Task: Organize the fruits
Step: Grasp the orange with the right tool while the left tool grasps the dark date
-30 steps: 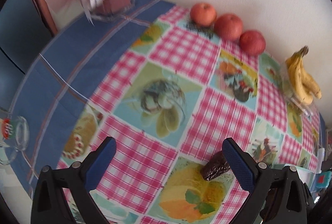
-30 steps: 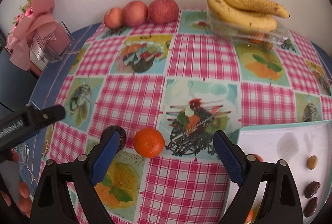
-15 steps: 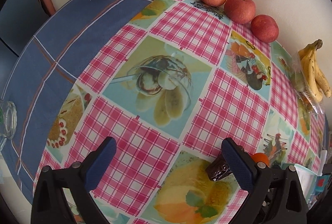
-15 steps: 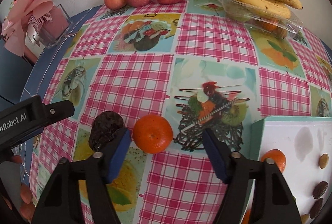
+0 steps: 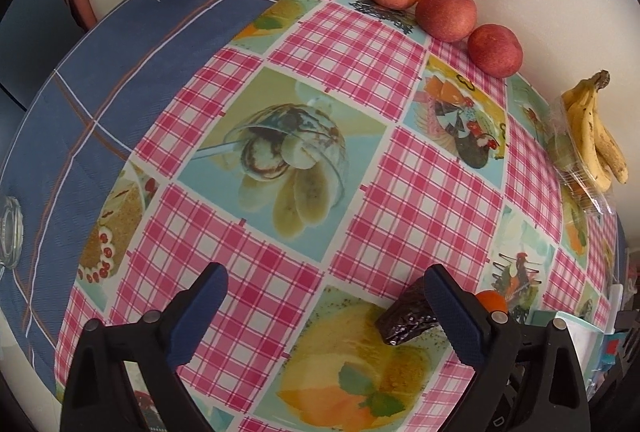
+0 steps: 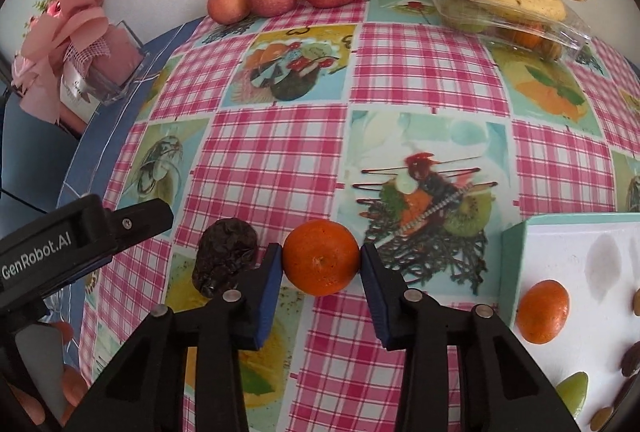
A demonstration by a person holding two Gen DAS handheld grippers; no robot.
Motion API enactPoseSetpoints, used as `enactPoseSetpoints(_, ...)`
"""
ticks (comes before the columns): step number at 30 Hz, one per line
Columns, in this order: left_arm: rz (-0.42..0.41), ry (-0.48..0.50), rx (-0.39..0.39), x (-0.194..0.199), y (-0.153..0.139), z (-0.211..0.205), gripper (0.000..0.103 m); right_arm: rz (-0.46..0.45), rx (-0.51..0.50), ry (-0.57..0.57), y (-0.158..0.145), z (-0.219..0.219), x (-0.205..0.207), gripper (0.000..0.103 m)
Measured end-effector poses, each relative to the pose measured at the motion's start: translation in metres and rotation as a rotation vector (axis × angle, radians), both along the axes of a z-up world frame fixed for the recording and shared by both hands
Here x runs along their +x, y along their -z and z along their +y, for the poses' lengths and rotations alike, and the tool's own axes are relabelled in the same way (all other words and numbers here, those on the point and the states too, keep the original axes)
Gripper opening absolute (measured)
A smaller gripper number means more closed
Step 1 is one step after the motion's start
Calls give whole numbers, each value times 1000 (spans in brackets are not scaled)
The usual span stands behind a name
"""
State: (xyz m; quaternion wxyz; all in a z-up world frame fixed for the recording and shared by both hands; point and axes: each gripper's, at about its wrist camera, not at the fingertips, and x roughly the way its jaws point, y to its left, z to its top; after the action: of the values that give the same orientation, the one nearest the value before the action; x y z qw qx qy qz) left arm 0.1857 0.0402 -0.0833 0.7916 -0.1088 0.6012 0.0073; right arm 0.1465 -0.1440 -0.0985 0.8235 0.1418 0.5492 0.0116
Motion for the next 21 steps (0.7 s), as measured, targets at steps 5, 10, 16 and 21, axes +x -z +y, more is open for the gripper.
enactPoseSetpoints(5,8,33,-29,-2,1,-11,91,13,-26,59,-3,-19,-6,41)
enactPoseSetpoints(10,22,86,-70,-3,5,-28,81,-10,-18,106,-14,-37,-13,41)
enactPoseSetpoints(16,40,149,-70,-7,10,-47,64,-42,-19,136,-29,-50,-16,41)
enactPoseSetpoints(21,48,176,-69,-7,14,-56,50,-72,-23,145,-42,-56,-19,41)
